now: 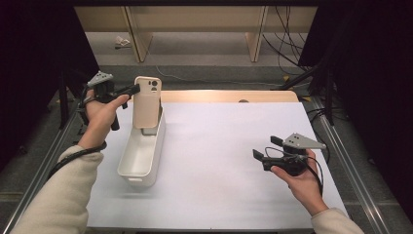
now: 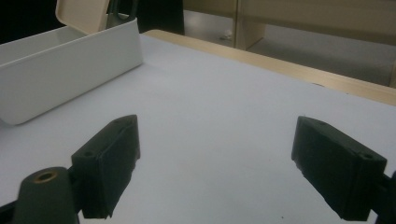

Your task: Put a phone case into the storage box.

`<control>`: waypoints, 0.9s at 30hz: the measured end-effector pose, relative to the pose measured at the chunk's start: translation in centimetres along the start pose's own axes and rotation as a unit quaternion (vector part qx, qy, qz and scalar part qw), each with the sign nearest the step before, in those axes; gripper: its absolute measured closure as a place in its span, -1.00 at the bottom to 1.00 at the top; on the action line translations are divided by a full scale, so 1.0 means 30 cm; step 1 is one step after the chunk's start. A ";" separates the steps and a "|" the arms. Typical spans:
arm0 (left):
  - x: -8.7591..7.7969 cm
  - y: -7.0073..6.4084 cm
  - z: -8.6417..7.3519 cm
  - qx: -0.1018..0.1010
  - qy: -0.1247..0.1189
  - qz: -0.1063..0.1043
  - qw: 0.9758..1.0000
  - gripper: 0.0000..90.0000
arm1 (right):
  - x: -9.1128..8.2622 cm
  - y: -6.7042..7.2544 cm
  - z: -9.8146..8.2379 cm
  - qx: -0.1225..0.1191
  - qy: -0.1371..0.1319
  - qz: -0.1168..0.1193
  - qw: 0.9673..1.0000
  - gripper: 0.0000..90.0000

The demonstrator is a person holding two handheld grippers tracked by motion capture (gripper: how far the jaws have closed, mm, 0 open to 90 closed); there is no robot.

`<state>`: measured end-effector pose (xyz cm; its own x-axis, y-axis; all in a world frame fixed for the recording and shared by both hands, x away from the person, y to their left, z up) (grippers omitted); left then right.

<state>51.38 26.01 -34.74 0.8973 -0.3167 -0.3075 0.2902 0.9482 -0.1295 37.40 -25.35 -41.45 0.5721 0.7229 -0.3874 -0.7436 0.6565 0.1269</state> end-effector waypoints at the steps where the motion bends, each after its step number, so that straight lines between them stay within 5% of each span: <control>1: 0.003 0.002 -0.002 -0.001 0.001 0.001 1.000 0.82 | 0.000 0.000 0.000 0.000 0.000 0.000 1.000 -0.64; 27: 0.066 0.043 -0.101 -0.010 0.034 0.015 0.999 0.82 | 0.004 -0.002 -0.003 0.000 0.002 0.002 1.000 -0.64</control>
<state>52.51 26.51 -38.35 0.8804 -0.2897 -0.3755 0.2559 0.9568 -0.1381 37.49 -25.32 -41.58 0.5672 0.7254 -0.3900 -0.7464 0.6529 0.1289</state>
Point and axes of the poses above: each handheld gripper's, and its own axes: x roughly forward along the jaws, z roughly out of its top, y roughly to its left, the point moved 1 cm from there along x, roughly forward along the jaws, and after that the axes turned 11 degrees about z, right-handed, at the moved point
